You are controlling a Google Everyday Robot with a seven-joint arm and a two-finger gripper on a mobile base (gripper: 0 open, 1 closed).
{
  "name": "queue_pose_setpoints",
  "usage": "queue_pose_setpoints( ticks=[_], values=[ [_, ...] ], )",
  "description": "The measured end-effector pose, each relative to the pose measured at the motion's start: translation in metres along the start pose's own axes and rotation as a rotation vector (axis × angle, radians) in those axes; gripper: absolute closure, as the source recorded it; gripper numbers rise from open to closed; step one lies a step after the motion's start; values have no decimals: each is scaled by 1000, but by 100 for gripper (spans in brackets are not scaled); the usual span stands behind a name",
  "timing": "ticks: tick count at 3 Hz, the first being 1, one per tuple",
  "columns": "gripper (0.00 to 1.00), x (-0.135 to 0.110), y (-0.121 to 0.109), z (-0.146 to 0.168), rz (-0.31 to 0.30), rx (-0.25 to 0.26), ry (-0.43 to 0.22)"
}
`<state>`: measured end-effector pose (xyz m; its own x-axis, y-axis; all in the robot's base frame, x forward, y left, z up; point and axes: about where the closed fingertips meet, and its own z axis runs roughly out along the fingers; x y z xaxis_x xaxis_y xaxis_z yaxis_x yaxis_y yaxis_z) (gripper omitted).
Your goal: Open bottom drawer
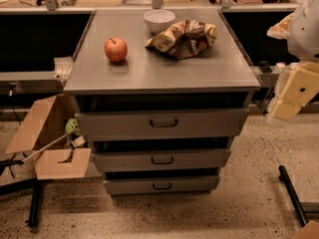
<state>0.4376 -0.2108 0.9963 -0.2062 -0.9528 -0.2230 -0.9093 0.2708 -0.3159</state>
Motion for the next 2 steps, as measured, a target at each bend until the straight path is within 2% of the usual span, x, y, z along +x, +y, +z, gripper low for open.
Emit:
queue_pose_setpoints(
  ticks=[1,2],
  values=[
    [0,0,0,0,0,0,0],
    [0,-2,13,24,-17,-19,0]
  ],
)
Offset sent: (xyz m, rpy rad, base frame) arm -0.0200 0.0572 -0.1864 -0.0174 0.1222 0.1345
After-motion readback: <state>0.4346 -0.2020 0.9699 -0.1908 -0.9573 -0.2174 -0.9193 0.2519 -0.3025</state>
